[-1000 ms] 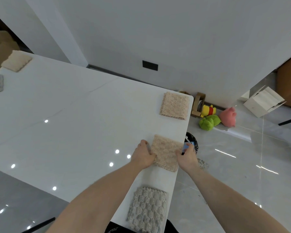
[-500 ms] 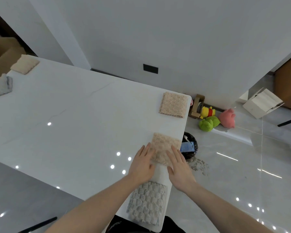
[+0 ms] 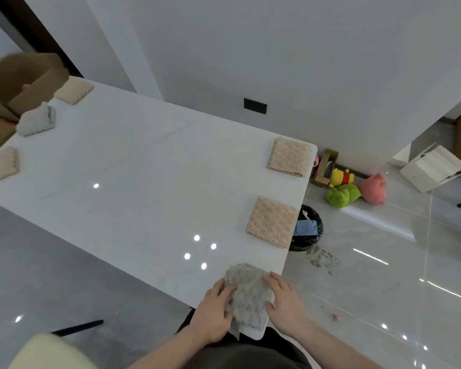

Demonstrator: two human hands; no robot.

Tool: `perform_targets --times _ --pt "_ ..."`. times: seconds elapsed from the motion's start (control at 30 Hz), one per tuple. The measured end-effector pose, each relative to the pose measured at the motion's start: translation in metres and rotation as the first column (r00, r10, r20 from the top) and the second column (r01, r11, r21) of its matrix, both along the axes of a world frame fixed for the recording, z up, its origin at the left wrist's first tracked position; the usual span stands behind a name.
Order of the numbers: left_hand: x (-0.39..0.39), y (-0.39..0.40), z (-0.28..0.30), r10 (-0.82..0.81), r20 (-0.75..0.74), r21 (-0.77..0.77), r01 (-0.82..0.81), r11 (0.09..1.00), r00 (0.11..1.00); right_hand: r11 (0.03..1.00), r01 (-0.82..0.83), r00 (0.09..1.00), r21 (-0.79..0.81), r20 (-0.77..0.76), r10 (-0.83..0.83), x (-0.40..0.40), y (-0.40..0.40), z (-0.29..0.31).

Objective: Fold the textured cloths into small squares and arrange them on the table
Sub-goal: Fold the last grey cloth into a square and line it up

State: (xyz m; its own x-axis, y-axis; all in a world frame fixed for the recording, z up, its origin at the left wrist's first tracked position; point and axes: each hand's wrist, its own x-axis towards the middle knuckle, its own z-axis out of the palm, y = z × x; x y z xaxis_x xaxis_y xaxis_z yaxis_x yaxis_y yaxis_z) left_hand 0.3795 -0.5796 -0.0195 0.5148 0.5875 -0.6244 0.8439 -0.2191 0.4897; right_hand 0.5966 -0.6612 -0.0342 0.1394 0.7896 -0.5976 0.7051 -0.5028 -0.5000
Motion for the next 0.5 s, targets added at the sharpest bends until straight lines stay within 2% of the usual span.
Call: perform_targets --times 0.1,0.23,0.37,0.5 --pt "-0.003 0.021 0.001 -0.094 0.024 -0.014 0.094 0.995 0.995 0.998 0.027 0.999 -0.056 0.022 -0.026 0.003 0.005 0.005" --pt "-0.012 0.052 0.012 -0.103 0.118 -0.018 0.105 0.994 0.988 0.991 0.126 0.986 -0.044 0.117 -0.121 -0.011 0.015 0.02" --pt "-0.047 0.082 0.034 0.021 0.229 0.005 -0.023 1.0 0.973 0.98 0.172 0.976 0.097 0.119 -0.183 -0.058 0.04 0.036" --pt "-0.128 0.128 0.058 0.097 0.243 0.051 -0.112 0.992 0.965 0.965 0.189 0.98 0.183 0.034 -0.198 -0.135 0.096 0.055"
